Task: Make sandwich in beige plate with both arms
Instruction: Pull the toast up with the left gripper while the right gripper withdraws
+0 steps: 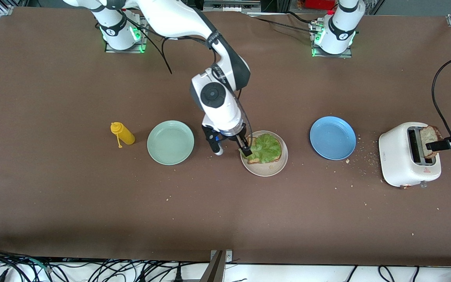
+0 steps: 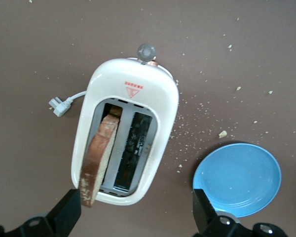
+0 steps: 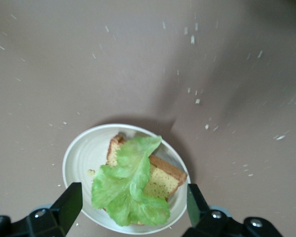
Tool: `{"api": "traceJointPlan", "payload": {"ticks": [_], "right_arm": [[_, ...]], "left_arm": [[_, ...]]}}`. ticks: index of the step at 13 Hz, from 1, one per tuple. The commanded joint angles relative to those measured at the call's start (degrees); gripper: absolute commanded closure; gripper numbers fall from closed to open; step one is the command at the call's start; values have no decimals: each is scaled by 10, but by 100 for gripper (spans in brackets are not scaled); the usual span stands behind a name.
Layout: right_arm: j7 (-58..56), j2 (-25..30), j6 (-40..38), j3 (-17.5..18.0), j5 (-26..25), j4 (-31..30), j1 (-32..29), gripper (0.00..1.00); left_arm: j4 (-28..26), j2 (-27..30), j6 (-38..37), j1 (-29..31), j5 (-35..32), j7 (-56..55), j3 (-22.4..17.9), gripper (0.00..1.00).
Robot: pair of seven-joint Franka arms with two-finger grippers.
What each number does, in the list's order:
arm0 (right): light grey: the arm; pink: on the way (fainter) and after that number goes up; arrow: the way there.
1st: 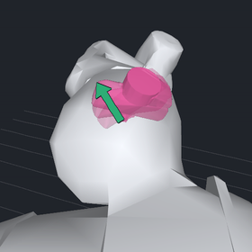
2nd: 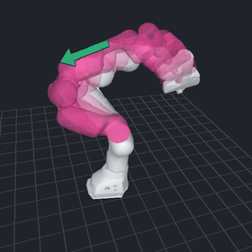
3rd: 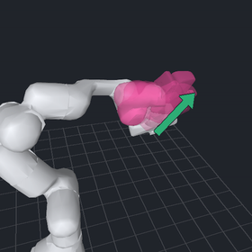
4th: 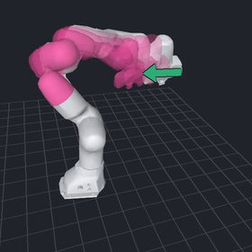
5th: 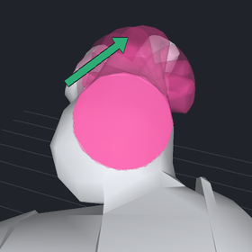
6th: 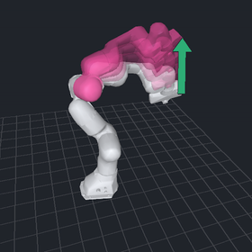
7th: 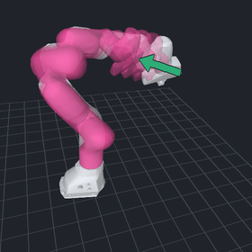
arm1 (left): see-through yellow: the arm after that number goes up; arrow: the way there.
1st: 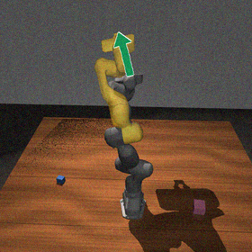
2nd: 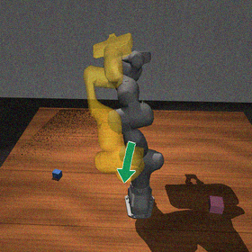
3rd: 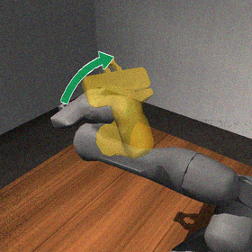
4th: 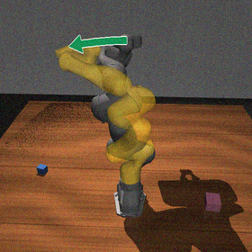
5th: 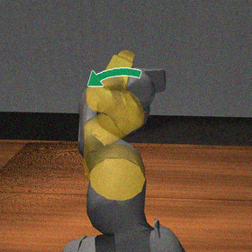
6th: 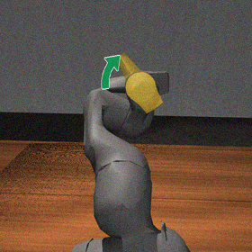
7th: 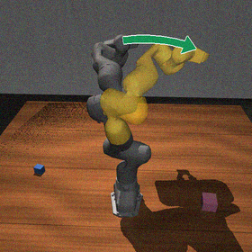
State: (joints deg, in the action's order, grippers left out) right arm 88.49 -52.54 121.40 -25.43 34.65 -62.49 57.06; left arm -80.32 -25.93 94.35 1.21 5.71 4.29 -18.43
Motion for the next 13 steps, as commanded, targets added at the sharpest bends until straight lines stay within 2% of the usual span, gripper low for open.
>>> {"api": "traceJointPlan", "payload": {"ticks": [1,2,4,7,10,13], "right_arm": [[-106,45,-81,6,1,-2,-37,2],[-146,55,-105,-4,0,-3,-45,2],[-258,60,-169,-53,-13,-2,-44,2],[-424,84,-250,-115,-25,-4,-44,2],[-602,87,-335,-204,-25,-3,-42,1],[-718,110,-392,-265,-25,-3,-41,1]], "left_arm": [[-121,74,84,-1,-36,17,6,0],[-161,94,117,-2,-48,17,7,0],[-213,117,165,0,-53,18,8,0],[-235,125,189,18,-53,24,8,0],[-284,142,246,27,-53,51,8,0],[-289,145,258,36,-47,75,9,0]]}}
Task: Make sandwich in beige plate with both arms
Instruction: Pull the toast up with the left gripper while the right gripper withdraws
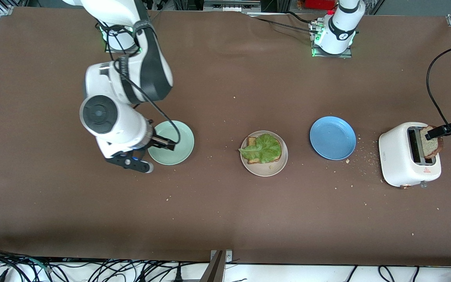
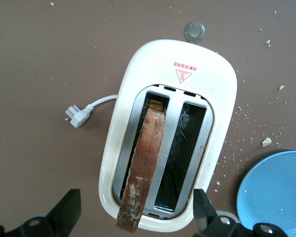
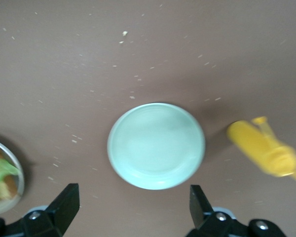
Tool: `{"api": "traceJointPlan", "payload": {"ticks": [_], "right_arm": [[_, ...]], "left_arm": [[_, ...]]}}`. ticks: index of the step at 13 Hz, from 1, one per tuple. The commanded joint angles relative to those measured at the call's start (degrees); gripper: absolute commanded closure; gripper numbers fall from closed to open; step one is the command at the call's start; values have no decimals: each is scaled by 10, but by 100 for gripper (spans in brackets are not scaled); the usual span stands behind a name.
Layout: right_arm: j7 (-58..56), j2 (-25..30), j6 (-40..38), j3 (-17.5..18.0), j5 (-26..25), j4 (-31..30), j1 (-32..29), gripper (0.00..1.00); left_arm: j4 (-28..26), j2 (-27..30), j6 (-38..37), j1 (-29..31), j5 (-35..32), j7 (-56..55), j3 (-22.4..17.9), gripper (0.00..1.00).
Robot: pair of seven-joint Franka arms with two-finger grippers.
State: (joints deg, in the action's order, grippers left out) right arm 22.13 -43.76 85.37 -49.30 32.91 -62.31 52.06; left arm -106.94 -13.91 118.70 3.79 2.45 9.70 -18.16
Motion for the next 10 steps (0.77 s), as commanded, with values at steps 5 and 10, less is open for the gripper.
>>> {"api": "traceJointPlan", "payload": {"ticks": [5,10], "right_arm": [[-166,26,-67,-128,0,-5,8,1],[-171,26,-64,-125,2,-5,-19,1]], "left_arm": [[-63,34,64,19,-12,29,8,21],[-47,27,9,17,-16,98,8,100]]}}
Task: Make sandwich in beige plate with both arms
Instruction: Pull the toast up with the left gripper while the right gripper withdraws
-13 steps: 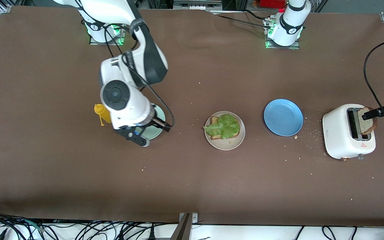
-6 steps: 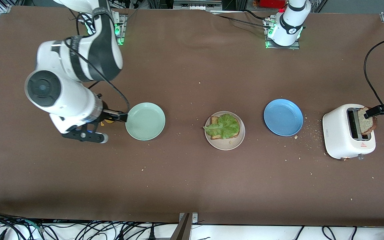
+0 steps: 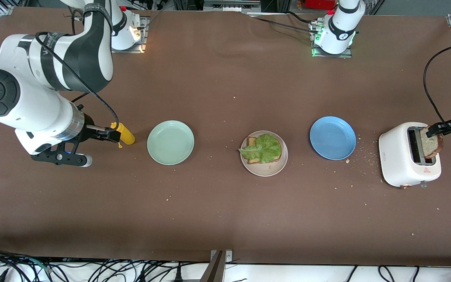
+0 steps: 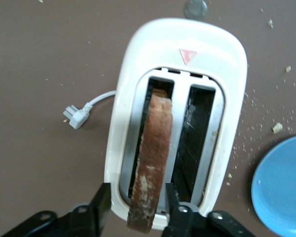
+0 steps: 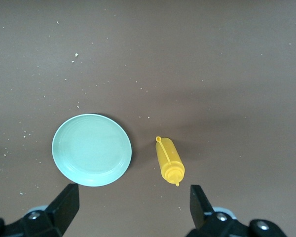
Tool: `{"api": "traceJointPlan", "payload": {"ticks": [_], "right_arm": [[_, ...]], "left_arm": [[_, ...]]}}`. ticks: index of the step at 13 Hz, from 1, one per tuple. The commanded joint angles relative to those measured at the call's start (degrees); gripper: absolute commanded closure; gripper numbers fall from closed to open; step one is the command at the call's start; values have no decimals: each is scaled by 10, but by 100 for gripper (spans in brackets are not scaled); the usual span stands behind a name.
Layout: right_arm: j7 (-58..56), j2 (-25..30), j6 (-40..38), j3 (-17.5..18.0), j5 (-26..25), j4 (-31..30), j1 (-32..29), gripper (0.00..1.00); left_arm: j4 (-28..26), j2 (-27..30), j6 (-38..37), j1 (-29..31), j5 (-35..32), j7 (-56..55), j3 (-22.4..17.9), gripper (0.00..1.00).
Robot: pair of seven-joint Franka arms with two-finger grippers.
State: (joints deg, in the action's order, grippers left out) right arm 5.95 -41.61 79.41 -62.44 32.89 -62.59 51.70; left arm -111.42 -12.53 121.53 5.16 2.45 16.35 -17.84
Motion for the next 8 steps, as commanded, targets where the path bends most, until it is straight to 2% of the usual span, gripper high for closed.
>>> {"api": "traceJointPlan", "payload": {"ticks": [1,3,6,8], "right_arm": [[-10,10,-6,26,0,-2,-32,1],[-10,23,-5,46,-5,-3,-55,1],[-10,50,-2,114,-31,-2,-112,1],[-9,75,1,197,-88,-2,-158,1]], "left_arm": [[0,13,-20,4,-17,32,4,100],[27,8,-57,4,-17,32,3,100],[142,-35,-183,4,-15,32,3,100],[182,-45,-218,4,-13,31,3,100]]}}
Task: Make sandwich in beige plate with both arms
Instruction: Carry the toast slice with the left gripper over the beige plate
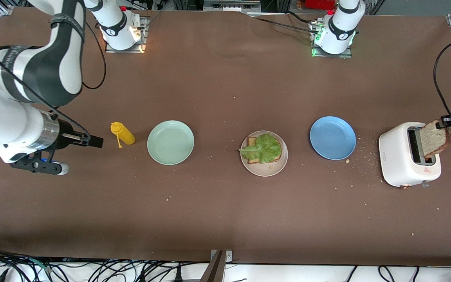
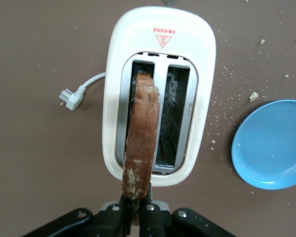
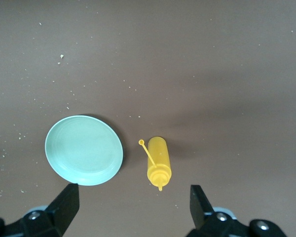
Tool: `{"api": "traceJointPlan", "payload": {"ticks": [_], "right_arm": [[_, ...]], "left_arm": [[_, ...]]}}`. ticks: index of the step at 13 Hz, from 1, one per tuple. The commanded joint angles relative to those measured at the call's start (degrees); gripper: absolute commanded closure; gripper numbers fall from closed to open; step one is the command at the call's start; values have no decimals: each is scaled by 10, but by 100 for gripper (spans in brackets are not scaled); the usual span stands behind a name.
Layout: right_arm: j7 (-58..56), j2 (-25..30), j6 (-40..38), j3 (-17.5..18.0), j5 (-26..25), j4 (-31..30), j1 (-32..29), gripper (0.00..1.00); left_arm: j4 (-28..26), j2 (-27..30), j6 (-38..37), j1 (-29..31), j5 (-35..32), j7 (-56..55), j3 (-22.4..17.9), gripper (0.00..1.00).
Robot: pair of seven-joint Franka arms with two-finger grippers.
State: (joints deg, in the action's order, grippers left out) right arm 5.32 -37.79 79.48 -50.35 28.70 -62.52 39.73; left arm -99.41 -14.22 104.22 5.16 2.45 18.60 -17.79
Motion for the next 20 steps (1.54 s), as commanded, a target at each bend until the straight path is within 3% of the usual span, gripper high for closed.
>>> {"api": "traceJointPlan", "payload": {"ticks": [1,3,6,8,9,11,14,17,20], "right_arm": [[-2,48,3,128,-78,-3,-67,1],[-2,71,13,224,-140,-3,-128,1],[-1,94,14,363,-203,-3,-237,1],[-1,111,26,480,-260,-11,-323,1],[-1,116,34,519,-284,-22,-353,1],[-3,132,47,529,-291,-48,-373,1],[-20,173,87,530,-293,-120,-392,1],[-21,248,188,526,-298,-254,-392,1],[-20,248,197,494,-298,-257,-366,1]], "left_arm": [[71,-28,-55,4,-13,9,2,100],[94,-27,-94,4,-4,10,3,100],[162,-31,-197,-4,77,3,4,100],[167,-40,-229,-14,170,-1,5,100],[167,-57,-253,-14,233,-1,6,100],[167,-101,-298,-21,336,1,20,100],[168,-164,-289,-22,437,12,107,100],[171,-188,-216,-36,466,1,181,100],[168,-198,-165,-91,481,-32,182,100]]}}
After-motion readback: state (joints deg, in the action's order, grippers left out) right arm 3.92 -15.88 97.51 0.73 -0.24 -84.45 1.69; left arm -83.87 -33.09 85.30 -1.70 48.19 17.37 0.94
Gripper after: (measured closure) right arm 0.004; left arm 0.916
